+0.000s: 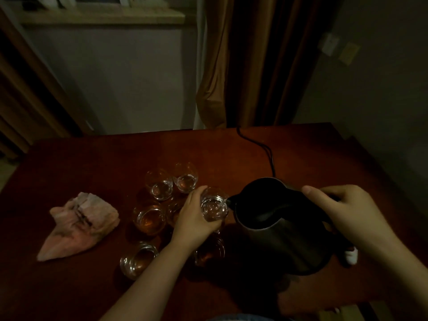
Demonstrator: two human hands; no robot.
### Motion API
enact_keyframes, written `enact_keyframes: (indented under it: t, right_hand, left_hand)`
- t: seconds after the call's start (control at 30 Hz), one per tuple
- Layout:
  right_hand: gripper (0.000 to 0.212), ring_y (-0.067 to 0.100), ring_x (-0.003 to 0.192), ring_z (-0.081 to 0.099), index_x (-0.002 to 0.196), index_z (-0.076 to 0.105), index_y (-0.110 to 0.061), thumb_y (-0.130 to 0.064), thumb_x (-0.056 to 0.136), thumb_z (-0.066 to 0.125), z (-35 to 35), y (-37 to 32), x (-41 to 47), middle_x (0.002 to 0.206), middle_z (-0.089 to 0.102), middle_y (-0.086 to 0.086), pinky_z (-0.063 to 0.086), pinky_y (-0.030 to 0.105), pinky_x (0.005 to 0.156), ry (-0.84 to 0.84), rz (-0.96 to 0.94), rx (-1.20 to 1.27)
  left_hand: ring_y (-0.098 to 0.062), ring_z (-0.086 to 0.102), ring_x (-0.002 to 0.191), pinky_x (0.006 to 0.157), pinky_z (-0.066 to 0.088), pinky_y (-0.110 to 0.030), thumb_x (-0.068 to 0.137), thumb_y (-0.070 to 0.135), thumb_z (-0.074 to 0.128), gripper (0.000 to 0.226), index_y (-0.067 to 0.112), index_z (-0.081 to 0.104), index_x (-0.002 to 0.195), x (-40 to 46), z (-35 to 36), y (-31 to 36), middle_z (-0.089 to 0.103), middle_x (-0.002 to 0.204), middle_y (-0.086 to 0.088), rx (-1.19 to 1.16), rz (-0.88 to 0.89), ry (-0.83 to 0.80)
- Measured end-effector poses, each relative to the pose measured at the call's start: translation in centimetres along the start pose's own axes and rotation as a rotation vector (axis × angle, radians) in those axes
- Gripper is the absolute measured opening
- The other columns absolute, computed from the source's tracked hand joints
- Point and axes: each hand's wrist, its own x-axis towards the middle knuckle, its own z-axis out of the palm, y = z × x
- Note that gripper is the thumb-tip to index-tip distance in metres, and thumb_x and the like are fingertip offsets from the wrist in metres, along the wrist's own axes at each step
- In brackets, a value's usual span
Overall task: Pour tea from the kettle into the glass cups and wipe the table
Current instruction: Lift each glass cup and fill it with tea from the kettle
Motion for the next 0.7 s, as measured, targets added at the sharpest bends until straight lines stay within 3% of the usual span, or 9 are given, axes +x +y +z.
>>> enact_keyframes:
  t: [0.07, 0.13, 0.23, 0.3, 0.4, 0.53, 0.6, 0.7]
  right_hand:
    - [0.043, 0.027, 0.065, 0.068, 0.067, 0.065, -0.022, -0.060, 0.065, 0.045, 0.4, 1.0, -0.1, 0.075, 0.070, 0.020, 0.055, 0.041, 0.065, 0.027, 0.039, 0.080]
    - [0.032, 0.007, 0.041, 0.058, 0.066, 0.065, -0.024, -0.049, 0.079, 0.051, 1.0, 1.8, -0.3, 0.053, 0.064, 0.007, 0.048, 0.019, 0.043, 0.022, 0.100, 0.180]
    - [0.036, 0.005, 0.025, 0.040, 0.075, 0.067, -0.006, -0.038, 0.083, 0.053, 1.6, 2.6, -0.6, 0.035, 0.047, 0.001, 0.032, 0.011, 0.031, 0.009, 0.177, 0.331]
    - [0.045, 0.006, 0.033, 0.044, 0.076, 0.067, -0.002, -0.045, 0.077, 0.053, 1.9, 2.8, -0.9, 0.048, 0.051, 0.008, 0.036, 0.015, 0.035, 0.026, 0.203, 0.406]
    - [0.035, 0.021, 0.066, 0.055, 0.072, 0.064, -0.008, -0.037, 0.086, 0.051, 2.0, 3.1, -1.2, 0.072, 0.058, 0.011, 0.039, 0.026, 0.057, 0.097, 0.257, 0.481]
    - [0.033, 0.011, 0.077, 0.053, 0.067, 0.062, -0.010, -0.032, 0.089, 0.050, 1.7, 3.1, -1.3, 0.077, 0.057, -0.002, 0.037, 0.034, 0.075, 0.140, 0.251, 0.518]
    - [0.031, 0.012, 0.079, 0.055, 0.066, 0.062, -0.011, -0.030, 0.088, 0.051, 1.7, 3.0, -1.4, 0.083, 0.061, 0.001, 0.038, 0.033, 0.074, 0.145, 0.240, 0.511]
    - [0.030, 0.018, 0.076, 0.055, 0.069, 0.063, -0.011, -0.028, 0.089, 0.049, 1.6, 2.8, -1.4, 0.084, 0.060, 0.008, 0.042, 0.050, 0.081, 0.149, 0.256, 0.513]
  left_hand:
    - [-0.011, 0.038, 0.129, 0.099, 0.033, -0.026, 0.067, 0.027, 0.081, 0.091, 0.027, 0.027, 0.141, 0.3, -0.1, -0.1, 0.035, 0.145, 0.006, 0.000, -0.011, 0.002]
    - [-0.009, 0.036, 0.129, 0.101, 0.032, -0.029, 0.066, 0.026, 0.082, 0.096, 0.029, 0.024, 0.142, 0.6, -0.2, -0.2, 0.032, 0.147, 0.006, 0.007, -0.012, -0.008]
    - [-0.014, 0.034, 0.133, 0.104, 0.033, -0.033, 0.066, 0.026, 0.082, 0.095, 0.031, 0.025, 0.142, 1.1, -0.2, -0.1, 0.028, 0.149, 0.005, 0.039, -0.005, -0.037]
    - [-0.020, 0.033, 0.135, 0.108, 0.032, -0.038, 0.066, 0.029, 0.081, 0.091, 0.029, 0.028, 0.140, 1.6, -0.1, 0.1, 0.031, 0.148, 0.005, 0.100, -0.020, -0.038]
    - [-0.018, 0.025, 0.137, 0.114, 0.015, -0.043, 0.066, 0.042, 0.078, 0.089, 0.027, 0.029, 0.139, 2.3, 0.4, -0.2, 0.037, 0.144, 0.006, 0.353, -0.018, -0.026]
    - [-0.016, 0.019, 0.140, 0.115, -0.005, -0.049, 0.068, 0.043, 0.075, 0.088, 0.023, 0.029, 0.139, 2.8, 1.1, -0.5, 0.036, 0.145, 0.004, 0.507, -0.027, -0.096]
    - [-0.015, 0.015, 0.142, 0.112, -0.013, -0.051, 0.069, 0.043, 0.075, 0.087, 0.022, 0.028, 0.139, 2.8, 1.4, -0.8, 0.034, 0.147, 0.004, 0.554, -0.027, -0.132]
    - [-0.014, 0.010, 0.144, 0.109, -0.019, -0.052, 0.070, 0.049, 0.073, 0.088, 0.022, 0.027, 0.140, 2.8, 1.6, -1.7, 0.032, 0.149, 0.004, 0.603, -0.034, -0.128]
